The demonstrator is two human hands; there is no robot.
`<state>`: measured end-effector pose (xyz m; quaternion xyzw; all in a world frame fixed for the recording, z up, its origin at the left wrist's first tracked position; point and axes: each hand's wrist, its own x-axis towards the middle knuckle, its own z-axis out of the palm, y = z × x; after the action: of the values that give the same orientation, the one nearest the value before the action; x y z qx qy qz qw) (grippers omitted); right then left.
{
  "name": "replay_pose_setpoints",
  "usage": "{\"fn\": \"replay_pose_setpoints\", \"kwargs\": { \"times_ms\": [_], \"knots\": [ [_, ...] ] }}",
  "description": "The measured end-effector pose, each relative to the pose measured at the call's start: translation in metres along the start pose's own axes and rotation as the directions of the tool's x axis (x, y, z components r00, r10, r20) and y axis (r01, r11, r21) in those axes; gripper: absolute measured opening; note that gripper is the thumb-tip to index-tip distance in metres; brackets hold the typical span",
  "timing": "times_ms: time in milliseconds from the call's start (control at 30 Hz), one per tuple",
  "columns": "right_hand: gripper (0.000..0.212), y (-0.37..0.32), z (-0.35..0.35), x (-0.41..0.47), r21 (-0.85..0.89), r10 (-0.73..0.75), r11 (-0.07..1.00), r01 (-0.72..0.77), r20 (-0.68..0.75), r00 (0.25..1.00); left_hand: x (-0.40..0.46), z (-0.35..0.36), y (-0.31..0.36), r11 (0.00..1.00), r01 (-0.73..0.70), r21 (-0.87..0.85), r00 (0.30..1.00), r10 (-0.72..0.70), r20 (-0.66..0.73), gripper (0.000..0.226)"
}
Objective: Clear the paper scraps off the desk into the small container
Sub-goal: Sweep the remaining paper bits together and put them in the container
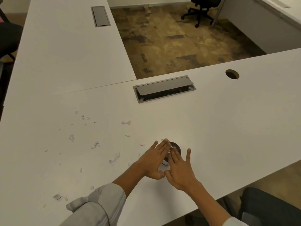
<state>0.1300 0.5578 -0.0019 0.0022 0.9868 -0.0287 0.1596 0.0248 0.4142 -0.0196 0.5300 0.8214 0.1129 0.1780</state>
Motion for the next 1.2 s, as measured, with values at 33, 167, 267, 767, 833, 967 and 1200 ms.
{"fn": "replay_pose_setpoints", "kwargs": {
  "times_ms": [33,167,267,767,833,967,1200],
  "knots": [
    [0.075,0.000,-0.002,0.003,-0.029,0.003,1.000,-0.002,0.029,1.000,0.001,0.000,-0.002,0.999,-0.012,0.041,1.000,0.012,0.007,0.103],
    [0.074,0.000,-0.016,0.016,-0.071,-0.004,0.997,0.012,0.117,0.993,0.000,0.000,-0.004,0.996,0.001,0.093,0.999,-0.005,0.041,0.109],
    [0.062,0.000,-0.030,0.021,-0.013,-0.026,1.000,0.028,0.143,0.989,-0.002,0.000,0.002,0.999,0.029,0.041,0.998,-0.032,0.059,0.110],
    [0.030,0.021,-0.040,-0.012,0.662,0.385,0.745,-0.085,-0.323,0.865,-0.013,-0.010,0.029,0.976,-0.028,0.215,0.997,0.011,0.082,0.111],
    [0.037,0.019,-0.042,-0.009,0.658,0.375,0.746,-0.102,-0.288,0.881,-0.010,-0.009,0.030,0.969,-0.001,0.247,0.995,-0.022,0.093,0.115],
    [0.040,0.016,-0.046,-0.010,0.684,0.379,0.724,-0.090,-0.285,0.881,0.000,-0.007,0.035,0.947,0.067,0.315,0.983,-0.117,0.144,0.119],
    [0.041,0.022,-0.039,-0.023,0.756,0.452,0.651,-0.068,-0.314,0.835,-0.003,-0.035,0.040,0.992,0.059,0.112,0.992,-0.071,0.108,0.097]
  ]
}}
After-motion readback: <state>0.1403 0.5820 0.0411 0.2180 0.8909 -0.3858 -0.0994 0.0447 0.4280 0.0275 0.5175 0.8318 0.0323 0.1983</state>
